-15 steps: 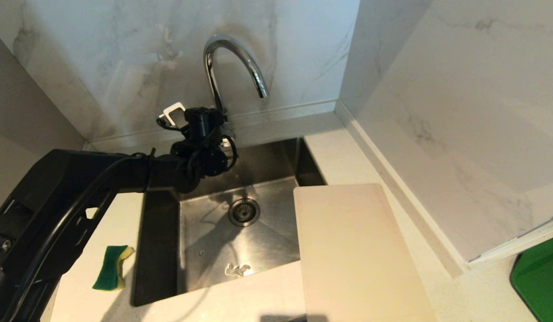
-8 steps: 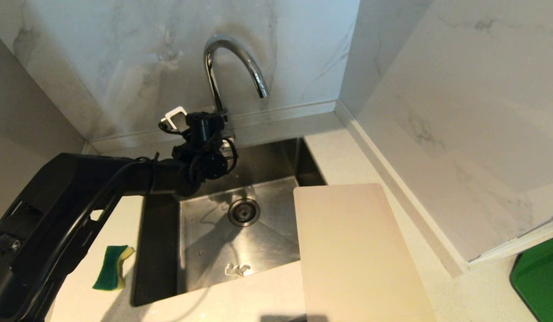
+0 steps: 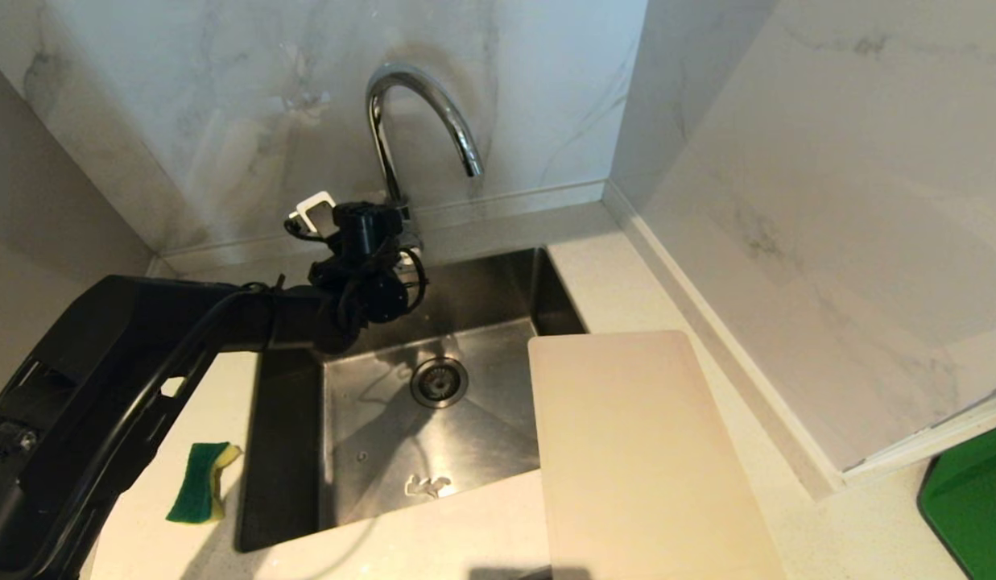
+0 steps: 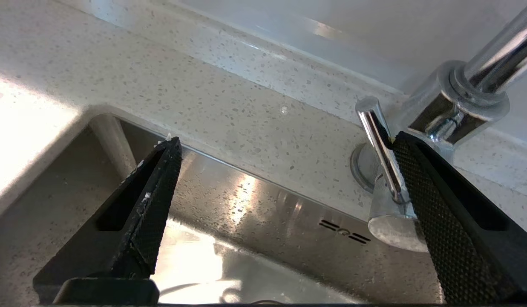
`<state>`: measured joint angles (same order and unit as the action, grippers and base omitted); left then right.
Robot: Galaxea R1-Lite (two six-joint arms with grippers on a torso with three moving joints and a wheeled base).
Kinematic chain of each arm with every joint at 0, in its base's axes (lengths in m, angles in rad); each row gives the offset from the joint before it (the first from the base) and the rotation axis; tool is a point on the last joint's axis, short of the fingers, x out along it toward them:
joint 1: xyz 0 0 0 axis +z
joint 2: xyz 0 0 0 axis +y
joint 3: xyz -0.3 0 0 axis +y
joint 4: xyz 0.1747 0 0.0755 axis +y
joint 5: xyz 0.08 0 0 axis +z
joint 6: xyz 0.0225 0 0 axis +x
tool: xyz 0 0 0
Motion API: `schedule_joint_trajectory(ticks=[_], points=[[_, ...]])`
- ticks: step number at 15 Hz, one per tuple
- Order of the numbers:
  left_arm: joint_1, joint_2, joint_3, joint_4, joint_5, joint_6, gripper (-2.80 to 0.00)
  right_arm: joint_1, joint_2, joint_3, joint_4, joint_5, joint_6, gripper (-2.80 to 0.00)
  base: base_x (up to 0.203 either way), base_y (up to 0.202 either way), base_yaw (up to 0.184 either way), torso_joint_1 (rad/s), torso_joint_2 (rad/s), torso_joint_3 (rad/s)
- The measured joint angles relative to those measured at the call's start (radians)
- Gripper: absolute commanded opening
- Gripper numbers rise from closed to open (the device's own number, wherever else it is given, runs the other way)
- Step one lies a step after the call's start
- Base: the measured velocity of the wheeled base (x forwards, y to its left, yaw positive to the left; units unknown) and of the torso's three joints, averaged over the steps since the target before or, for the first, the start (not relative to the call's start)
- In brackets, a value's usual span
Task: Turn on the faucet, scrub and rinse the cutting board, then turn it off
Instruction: Turn on the tap
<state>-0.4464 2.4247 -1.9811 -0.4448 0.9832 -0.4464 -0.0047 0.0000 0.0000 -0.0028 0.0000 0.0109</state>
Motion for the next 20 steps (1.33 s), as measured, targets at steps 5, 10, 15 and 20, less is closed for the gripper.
schedule_joint_trajectory(ticks=[5,10,15,20], points=[[-0.011,-0.028,0.004,0.034,0.006,0.000,0.00,0.000,0.000,0.000,0.000,0.000,0.000,-2.80,0.000,0.000,0.000,0.000,0.00,0.000],[-0.023,-0.039,0.003,0.028,0.006,-0.024,0.00,0.000,0.000,0.000,0.000,0.000,0.000,-2.80,0.000,0.000,0.000,0.000,0.00,0.000],[-0.018,-0.019,0.000,0.002,-0.007,-0.026,0.00,0.000,0.000,0.000,0.000,0.000,0.000,-2.80,0.000,0.000,0.000,0.000,0.00,0.000],[-0.005,0.003,0.000,-0.010,-0.021,-0.026,0.00,0.000,0.000,0.000,0.000,0.000,0.000,-2.80,0.000,0.000,0.000,0.000,0.00,0.000]])
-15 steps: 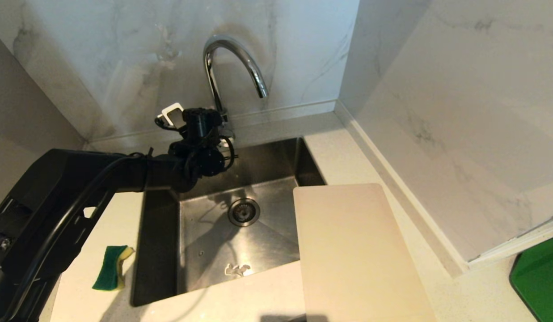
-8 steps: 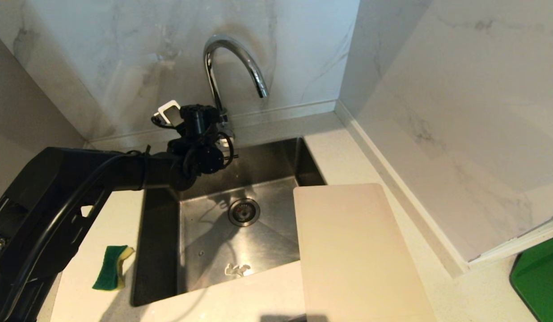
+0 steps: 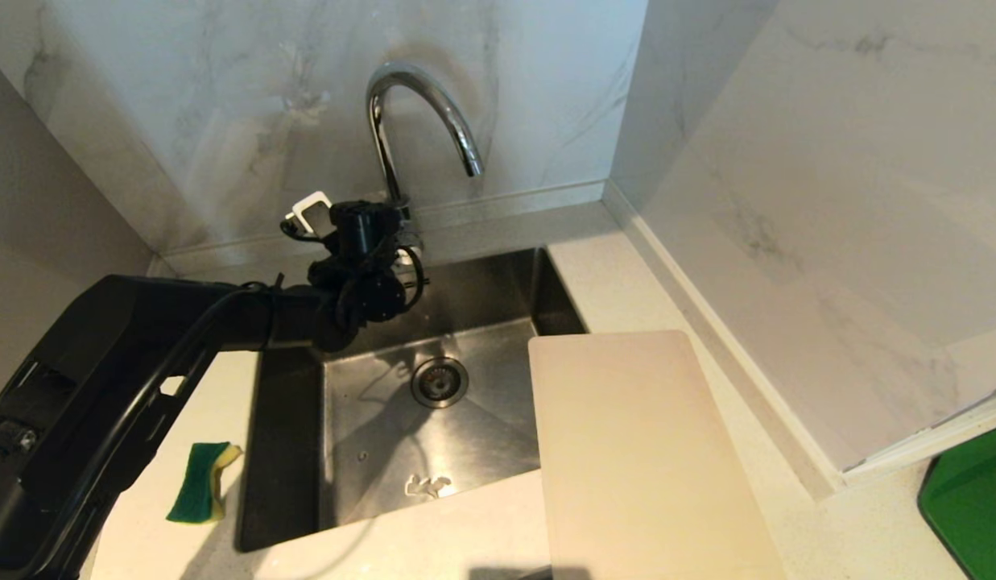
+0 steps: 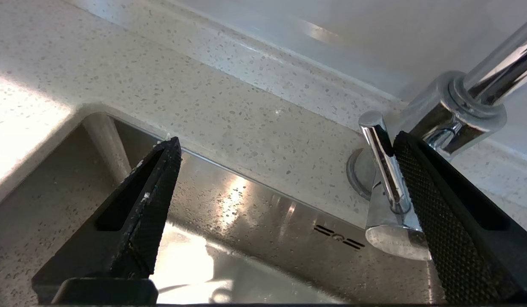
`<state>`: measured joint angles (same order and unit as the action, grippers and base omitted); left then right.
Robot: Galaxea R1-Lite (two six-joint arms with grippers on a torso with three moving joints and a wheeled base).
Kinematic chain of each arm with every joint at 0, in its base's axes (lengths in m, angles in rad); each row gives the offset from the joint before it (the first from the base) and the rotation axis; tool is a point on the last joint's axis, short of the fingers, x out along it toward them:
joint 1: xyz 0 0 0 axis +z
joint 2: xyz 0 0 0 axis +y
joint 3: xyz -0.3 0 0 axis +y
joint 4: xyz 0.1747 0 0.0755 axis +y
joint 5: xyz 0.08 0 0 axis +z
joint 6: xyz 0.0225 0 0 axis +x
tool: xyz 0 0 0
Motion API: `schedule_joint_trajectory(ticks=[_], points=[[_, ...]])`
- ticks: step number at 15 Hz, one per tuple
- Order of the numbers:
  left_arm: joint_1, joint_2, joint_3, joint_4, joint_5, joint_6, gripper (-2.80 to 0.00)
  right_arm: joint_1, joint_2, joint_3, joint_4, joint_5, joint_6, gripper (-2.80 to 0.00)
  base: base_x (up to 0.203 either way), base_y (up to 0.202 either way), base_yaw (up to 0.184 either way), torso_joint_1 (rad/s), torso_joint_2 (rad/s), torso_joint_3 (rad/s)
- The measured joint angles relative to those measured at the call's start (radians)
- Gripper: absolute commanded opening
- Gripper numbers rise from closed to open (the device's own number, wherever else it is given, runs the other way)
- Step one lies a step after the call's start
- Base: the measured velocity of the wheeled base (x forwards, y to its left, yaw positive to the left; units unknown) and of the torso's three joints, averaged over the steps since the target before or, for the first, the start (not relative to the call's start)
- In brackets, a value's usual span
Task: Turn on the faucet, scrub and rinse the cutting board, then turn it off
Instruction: Turn on the tap
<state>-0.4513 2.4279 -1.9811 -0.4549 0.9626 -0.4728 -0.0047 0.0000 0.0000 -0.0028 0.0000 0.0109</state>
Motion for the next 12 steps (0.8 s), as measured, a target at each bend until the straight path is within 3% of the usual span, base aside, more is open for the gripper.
schedule_joint_trajectory(ticks=[12], points=[[-0.032,-0.058,0.012,0.103,0.009,-0.025,0.00,0.000,0.000,0.000,0.000,0.000,0.000,-2.80,0.000,0.000,0.000,0.000,0.00,0.000]])
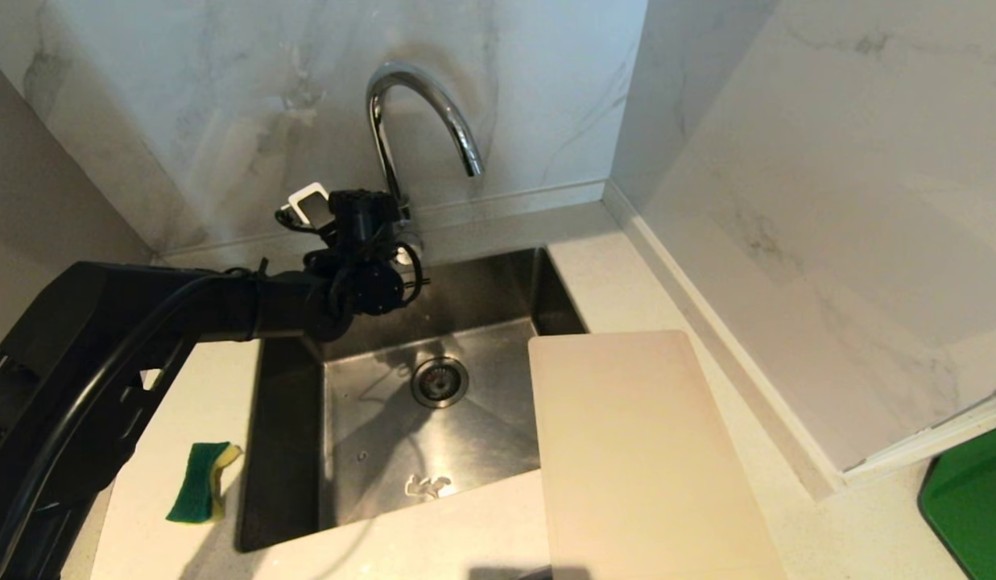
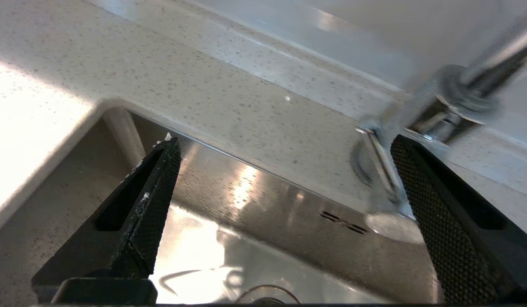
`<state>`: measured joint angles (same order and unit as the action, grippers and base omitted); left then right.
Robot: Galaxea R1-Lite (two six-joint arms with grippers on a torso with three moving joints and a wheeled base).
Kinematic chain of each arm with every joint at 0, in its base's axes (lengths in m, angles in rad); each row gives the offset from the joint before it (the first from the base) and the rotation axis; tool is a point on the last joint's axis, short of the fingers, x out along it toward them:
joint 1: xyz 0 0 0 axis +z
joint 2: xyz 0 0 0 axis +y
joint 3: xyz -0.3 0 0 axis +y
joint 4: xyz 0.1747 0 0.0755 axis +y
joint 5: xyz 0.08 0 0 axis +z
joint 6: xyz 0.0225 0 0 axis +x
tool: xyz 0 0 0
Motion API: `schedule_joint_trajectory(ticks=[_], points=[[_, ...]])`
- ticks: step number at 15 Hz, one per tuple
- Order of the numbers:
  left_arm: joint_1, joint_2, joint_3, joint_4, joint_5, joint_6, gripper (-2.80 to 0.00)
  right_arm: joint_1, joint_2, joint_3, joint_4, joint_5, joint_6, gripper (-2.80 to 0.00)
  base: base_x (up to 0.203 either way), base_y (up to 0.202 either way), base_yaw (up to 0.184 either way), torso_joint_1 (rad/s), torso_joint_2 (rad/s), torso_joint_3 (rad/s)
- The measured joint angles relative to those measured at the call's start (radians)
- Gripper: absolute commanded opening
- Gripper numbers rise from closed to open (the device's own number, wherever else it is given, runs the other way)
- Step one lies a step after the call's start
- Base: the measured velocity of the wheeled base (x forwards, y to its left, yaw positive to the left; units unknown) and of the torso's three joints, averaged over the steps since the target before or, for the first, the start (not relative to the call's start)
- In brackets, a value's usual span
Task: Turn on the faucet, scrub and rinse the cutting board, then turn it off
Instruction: Turn on the tap
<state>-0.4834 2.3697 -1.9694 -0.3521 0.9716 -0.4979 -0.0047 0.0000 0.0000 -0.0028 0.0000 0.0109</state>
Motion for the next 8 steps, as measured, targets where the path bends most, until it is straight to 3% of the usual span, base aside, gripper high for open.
schedule_joint_trajectory(ticks=[8], points=[[0.012,0.016,-0.003,-0.057,-0.008,-0.009,0.00,0.000,0.000,0.000,0.000,0.000,0.000,-2.80,0.000,0.000,0.000,0.000,0.00,0.000]])
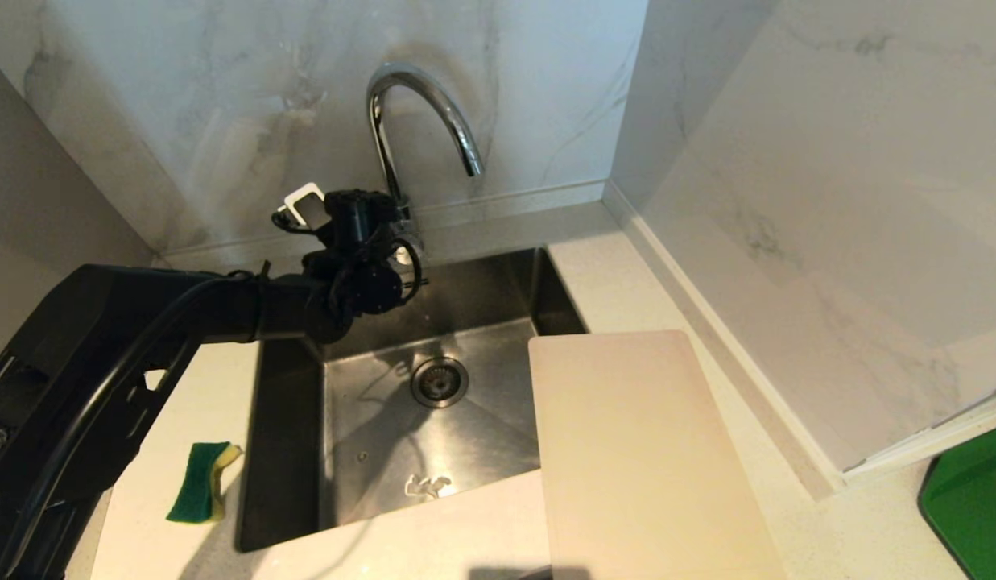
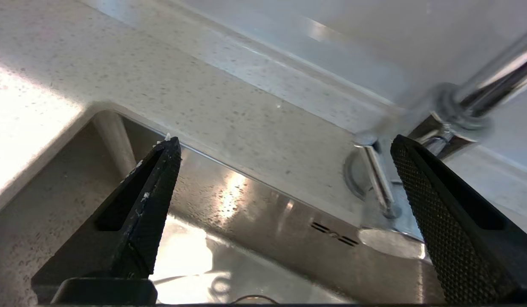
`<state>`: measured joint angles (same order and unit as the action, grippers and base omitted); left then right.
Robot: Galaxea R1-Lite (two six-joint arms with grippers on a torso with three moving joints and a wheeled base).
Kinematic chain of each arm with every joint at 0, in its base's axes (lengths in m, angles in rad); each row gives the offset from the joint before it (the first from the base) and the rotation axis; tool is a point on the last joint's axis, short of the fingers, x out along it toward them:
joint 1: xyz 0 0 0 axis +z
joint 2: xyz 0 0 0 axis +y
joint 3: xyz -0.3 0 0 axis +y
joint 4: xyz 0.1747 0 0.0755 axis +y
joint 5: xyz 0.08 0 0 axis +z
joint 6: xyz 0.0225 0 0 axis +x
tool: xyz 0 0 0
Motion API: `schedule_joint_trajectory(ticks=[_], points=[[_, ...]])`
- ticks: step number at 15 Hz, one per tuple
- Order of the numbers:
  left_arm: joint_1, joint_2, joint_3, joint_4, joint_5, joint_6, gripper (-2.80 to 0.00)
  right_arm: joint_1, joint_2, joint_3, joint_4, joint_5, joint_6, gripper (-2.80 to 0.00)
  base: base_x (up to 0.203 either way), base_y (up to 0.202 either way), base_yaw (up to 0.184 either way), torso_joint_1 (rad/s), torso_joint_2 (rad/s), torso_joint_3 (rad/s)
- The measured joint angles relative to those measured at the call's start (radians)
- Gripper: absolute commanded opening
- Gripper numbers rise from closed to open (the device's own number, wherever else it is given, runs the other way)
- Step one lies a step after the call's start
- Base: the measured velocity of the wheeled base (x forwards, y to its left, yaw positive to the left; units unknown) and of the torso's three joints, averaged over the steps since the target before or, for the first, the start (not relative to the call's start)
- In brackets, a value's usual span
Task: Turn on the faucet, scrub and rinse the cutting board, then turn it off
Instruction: Turn on the tap
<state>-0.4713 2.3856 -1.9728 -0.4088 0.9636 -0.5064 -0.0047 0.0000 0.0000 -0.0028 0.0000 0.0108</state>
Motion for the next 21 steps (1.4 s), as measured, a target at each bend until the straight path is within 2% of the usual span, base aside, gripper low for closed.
schedule_joint_trajectory(ticks=[5,9,12,16,21], points=[[0.025,0.028,-0.001,-0.028,-0.031,0.000,0.00,0.000,0.000,0.000,0.000,0.000,0.000,-2.80,0.000,0.000,0.000,0.000,0.00,0.000],[0.029,0.036,0.001,-0.031,-0.025,-0.002,0.00,0.000,0.000,0.000,0.000,0.000,0.000,-2.80,0.000,0.000,0.000,0.000,0.00,0.000],[0.025,0.027,0.002,-0.005,-0.014,-0.007,0.00,0.000,0.000,0.000,0.000,0.000,0.000,-2.80,0.000,0.000,0.000,0.000,0.00,0.000],[0.016,0.006,0.003,0.073,-0.012,-0.059,0.00,0.000,0.000,0.000,0.000,0.000,0.000,-2.80,0.000,0.000,0.000,0.000,0.00,0.000],[0.008,-0.002,0.003,0.081,-0.011,-0.064,0.00,0.000,0.000,0.000,0.000,0.000,0.000,-2.80,0.000,0.000,0.000,0.000,0.00,0.000]])
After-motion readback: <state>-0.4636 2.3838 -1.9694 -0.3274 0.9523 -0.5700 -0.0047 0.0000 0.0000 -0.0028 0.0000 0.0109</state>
